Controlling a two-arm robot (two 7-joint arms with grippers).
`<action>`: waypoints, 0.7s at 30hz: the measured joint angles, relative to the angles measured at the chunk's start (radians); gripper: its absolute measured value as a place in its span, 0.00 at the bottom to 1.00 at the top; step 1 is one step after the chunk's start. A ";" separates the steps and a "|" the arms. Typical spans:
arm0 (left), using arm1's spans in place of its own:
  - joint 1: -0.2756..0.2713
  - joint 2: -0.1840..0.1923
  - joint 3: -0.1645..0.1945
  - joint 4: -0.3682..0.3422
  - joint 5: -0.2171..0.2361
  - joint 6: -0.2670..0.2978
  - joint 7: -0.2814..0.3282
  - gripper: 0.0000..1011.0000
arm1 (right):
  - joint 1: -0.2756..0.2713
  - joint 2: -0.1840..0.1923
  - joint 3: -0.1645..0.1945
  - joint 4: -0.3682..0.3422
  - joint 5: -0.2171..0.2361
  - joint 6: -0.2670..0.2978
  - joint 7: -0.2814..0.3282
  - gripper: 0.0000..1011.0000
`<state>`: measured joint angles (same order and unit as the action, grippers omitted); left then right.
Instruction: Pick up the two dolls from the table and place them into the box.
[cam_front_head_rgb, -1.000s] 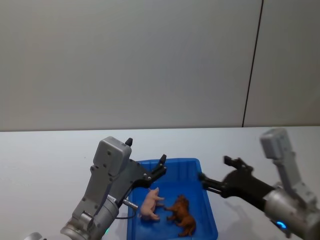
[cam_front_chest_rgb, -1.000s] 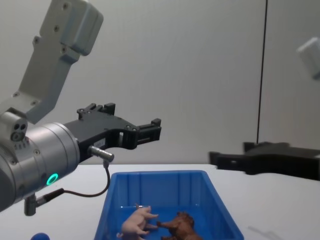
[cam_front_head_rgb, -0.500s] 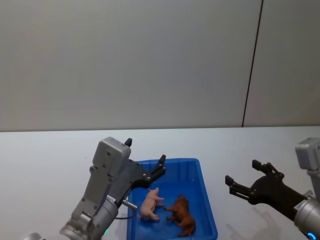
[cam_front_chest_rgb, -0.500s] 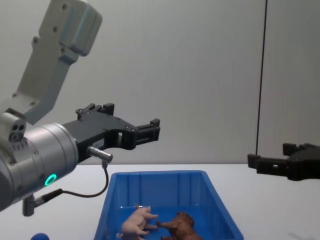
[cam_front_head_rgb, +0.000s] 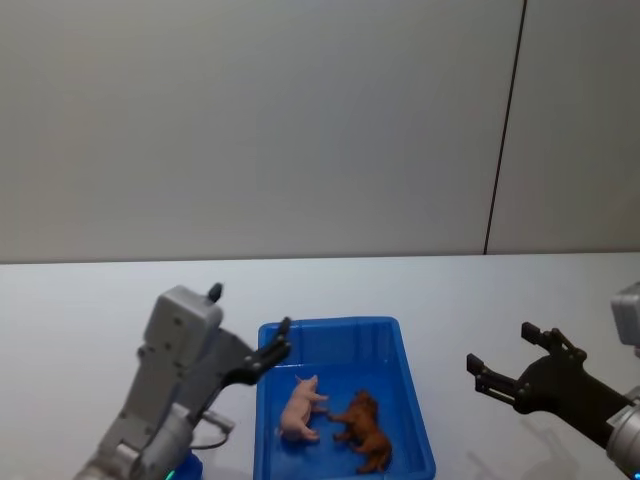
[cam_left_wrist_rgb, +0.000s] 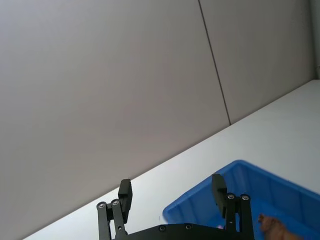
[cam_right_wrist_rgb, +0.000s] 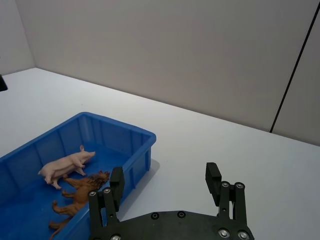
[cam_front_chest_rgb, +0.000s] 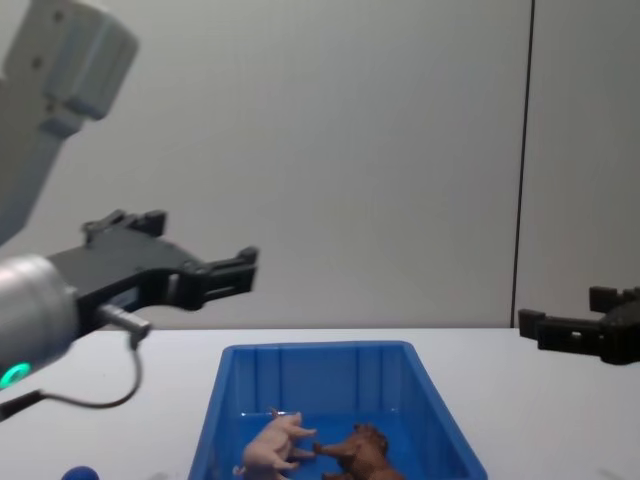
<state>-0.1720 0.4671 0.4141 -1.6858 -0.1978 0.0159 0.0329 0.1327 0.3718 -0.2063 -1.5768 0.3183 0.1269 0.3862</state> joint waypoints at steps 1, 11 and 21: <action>0.006 0.006 -0.003 -0.005 -0.003 0.001 0.004 0.99 | -0.001 0.001 0.000 0.000 0.000 0.000 0.000 0.99; 0.096 0.092 -0.032 -0.043 -0.050 0.013 0.058 0.99 | -0.008 0.007 0.004 -0.007 0.004 -0.004 -0.002 0.99; 0.168 0.137 -0.042 -0.046 -0.105 0.025 0.082 0.99 | -0.011 0.010 0.006 -0.009 0.005 -0.005 -0.004 0.99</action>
<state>-0.0044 0.6038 0.3722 -1.7322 -0.3024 0.0411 0.1153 0.1214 0.3819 -0.2007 -1.5857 0.3238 0.1218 0.3827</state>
